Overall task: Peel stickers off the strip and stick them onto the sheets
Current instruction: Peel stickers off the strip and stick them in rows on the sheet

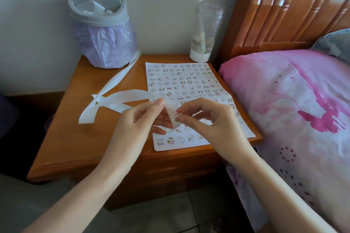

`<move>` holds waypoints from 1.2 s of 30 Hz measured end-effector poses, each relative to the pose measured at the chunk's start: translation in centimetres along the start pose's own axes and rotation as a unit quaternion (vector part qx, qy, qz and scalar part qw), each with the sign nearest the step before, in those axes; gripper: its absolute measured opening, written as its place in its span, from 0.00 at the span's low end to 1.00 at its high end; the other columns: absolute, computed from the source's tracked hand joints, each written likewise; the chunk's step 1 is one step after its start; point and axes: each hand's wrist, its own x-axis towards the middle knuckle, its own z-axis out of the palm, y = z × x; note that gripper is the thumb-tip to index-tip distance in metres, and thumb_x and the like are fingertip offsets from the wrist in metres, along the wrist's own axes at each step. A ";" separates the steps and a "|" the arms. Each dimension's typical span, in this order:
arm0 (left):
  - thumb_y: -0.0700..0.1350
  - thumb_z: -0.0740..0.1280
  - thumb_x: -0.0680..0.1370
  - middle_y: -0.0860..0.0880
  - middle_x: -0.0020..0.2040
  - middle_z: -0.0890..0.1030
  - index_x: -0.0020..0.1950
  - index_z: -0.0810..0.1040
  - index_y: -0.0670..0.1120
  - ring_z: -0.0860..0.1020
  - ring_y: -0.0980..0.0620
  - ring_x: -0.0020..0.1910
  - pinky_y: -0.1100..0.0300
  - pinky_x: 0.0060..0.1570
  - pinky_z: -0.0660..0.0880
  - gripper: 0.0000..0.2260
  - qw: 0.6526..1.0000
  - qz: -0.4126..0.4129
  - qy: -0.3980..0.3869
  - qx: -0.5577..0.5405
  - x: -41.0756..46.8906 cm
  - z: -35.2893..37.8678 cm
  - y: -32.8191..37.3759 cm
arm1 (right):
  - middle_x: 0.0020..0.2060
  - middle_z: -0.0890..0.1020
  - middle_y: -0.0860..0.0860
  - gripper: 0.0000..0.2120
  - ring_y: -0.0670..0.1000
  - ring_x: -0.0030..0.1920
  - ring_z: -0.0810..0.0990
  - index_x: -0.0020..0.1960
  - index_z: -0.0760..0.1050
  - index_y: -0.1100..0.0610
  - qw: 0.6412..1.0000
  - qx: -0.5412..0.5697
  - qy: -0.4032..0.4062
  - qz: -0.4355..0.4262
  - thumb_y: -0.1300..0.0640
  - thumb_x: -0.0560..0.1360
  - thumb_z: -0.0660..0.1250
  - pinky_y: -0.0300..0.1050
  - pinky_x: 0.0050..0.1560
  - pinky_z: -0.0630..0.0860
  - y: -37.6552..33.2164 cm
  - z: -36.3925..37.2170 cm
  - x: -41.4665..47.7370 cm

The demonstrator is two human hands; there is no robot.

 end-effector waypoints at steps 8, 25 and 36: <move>0.51 0.65 0.73 0.54 0.37 0.85 0.45 0.83 0.48 0.83 0.58 0.40 0.70 0.40 0.77 0.10 0.997 0.040 -0.001 0.066 -0.1 0.1 -0.3 | 0.41 0.84 0.47 0.05 0.44 0.44 0.82 0.48 0.81 0.55 1.000 -0.001 0.005 -0.008 0.62 0.73 0.71 0.38 0.48 0.79 0.0 0.1 -0.1; 0.45 0.65 0.77 0.54 0.35 0.84 0.46 0.81 0.47 0.82 0.60 0.32 0.73 0.28 0.74 0.06 0.993 0.034 0.033 0.104 0.0 0.2 -1.0 | 0.40 0.83 0.45 0.02 0.43 0.38 0.78 0.44 0.78 0.53 0.998 -0.014 -0.023 0.052 0.60 0.73 0.69 0.38 0.39 0.75 -0.3 -2.7 0.0; 0.44 0.64 0.77 0.56 0.40 0.84 0.48 0.81 0.46 0.82 0.62 0.33 0.74 0.29 0.73 0.06 0.988 0.030 0.005 0.153 0.1 0.0 -1.6 | 0.32 0.83 0.49 0.05 0.47 0.32 0.77 0.44 0.81 0.55 0.952 -0.107 -0.095 0.270 0.54 0.73 0.70 0.43 0.44 0.76 2.6 -10.9 -0.8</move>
